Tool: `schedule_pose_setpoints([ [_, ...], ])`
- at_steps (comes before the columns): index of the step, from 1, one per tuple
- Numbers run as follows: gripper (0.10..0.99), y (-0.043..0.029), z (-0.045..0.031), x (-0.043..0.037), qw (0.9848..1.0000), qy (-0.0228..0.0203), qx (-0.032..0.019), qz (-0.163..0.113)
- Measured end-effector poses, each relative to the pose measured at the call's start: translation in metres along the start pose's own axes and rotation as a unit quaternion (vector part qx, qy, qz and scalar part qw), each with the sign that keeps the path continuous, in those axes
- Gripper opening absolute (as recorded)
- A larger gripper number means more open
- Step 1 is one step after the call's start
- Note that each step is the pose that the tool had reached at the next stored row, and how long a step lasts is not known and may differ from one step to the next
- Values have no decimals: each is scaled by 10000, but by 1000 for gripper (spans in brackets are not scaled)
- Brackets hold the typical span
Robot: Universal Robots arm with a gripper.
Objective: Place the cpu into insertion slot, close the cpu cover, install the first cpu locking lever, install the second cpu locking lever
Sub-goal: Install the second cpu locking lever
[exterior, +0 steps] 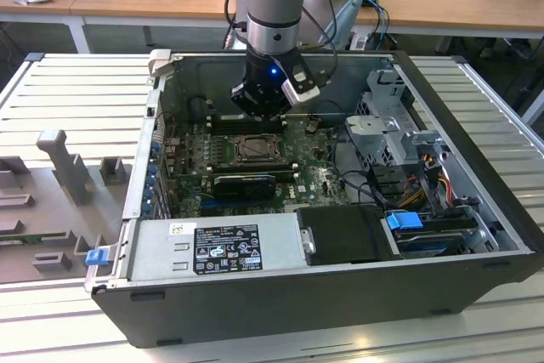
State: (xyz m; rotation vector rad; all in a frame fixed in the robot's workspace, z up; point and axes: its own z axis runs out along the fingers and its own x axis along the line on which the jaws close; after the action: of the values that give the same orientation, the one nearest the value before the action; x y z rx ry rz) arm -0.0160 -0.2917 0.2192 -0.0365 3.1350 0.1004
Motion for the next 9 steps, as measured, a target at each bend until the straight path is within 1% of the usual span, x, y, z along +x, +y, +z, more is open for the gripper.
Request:
schedule_pose_setpoints([
  [1,106,-3,-2,0,10000,0,1,1],
  [2,106,-2,-37,0,10000,0,1,0],
  [3,106,-2,-55,-1,10000,-1,-1,0],
  [9,106,-49,-59,1,10000,0,0,0],
])
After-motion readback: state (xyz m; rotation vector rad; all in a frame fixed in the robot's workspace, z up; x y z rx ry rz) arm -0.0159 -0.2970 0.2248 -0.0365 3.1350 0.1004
